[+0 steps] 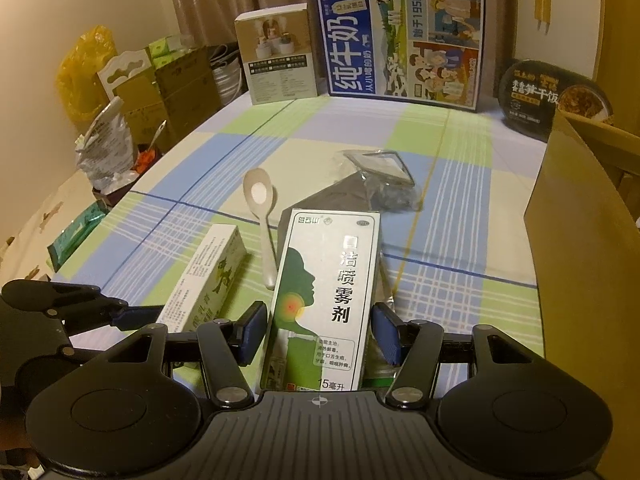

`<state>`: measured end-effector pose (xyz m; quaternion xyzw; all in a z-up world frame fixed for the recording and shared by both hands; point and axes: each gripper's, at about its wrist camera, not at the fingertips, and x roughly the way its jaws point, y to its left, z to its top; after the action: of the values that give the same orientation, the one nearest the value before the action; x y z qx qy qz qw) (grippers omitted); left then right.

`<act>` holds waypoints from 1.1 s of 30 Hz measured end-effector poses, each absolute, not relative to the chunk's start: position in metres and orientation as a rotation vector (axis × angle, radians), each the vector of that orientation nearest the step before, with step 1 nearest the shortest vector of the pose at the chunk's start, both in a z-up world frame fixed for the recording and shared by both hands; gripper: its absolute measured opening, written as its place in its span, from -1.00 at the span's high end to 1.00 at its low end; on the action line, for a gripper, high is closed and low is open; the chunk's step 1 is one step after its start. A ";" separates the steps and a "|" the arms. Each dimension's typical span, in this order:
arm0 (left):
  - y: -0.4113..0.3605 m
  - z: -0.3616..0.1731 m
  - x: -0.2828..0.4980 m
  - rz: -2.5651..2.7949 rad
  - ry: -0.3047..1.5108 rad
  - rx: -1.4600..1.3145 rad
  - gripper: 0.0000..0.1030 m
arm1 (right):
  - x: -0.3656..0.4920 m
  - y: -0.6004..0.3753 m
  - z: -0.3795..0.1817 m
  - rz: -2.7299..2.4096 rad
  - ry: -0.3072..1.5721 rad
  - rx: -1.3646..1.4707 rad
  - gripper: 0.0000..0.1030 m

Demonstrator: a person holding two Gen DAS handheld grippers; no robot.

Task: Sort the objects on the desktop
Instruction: 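Grasp the green spray box with the right tool while the left tool grasps the long white medicine box, then lift the spray box with the right tool while the left tool lifts the white box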

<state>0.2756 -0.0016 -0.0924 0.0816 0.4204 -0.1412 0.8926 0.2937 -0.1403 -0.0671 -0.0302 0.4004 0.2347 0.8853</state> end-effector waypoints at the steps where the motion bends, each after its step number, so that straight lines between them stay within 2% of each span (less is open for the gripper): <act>1: -0.001 -0.093 0.275 -0.293 0.874 0.173 0.41 | 0.294 -0.140 -0.067 0.489 0.833 -0.064 -0.06; 11: 0.011 -0.084 0.262 -0.308 0.876 0.162 0.58 | 0.280 -0.142 -0.059 0.497 0.826 -0.065 -0.04; 22: 0.013 -0.082 0.198 -0.373 0.891 0.177 0.59 | 0.238 -0.165 -0.048 0.460 0.839 -0.081 -0.02; 29: 0.019 -0.082 0.190 -0.360 0.895 0.158 0.58 | 0.229 -0.163 -0.057 0.454 0.888 -0.145 -0.02; 31: 0.020 -0.082 0.192 -0.353 0.891 0.150 0.43 | 0.232 -0.163 -0.062 0.456 0.905 -0.151 -0.03; 32: 0.020 -0.082 0.193 -0.350 0.889 0.149 0.28 | 0.232 -0.163 -0.065 0.456 0.909 -0.152 -0.04; 33: 0.020 -0.082 0.194 -0.349 0.886 0.147 0.26 | 0.232 -0.163 -0.067 0.455 0.915 -0.153 -0.06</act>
<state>0.1943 0.0201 -0.0819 0.0706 0.4259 -0.1680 0.8862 0.2325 -0.1631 -0.0673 -0.0730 0.4373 0.2177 0.8695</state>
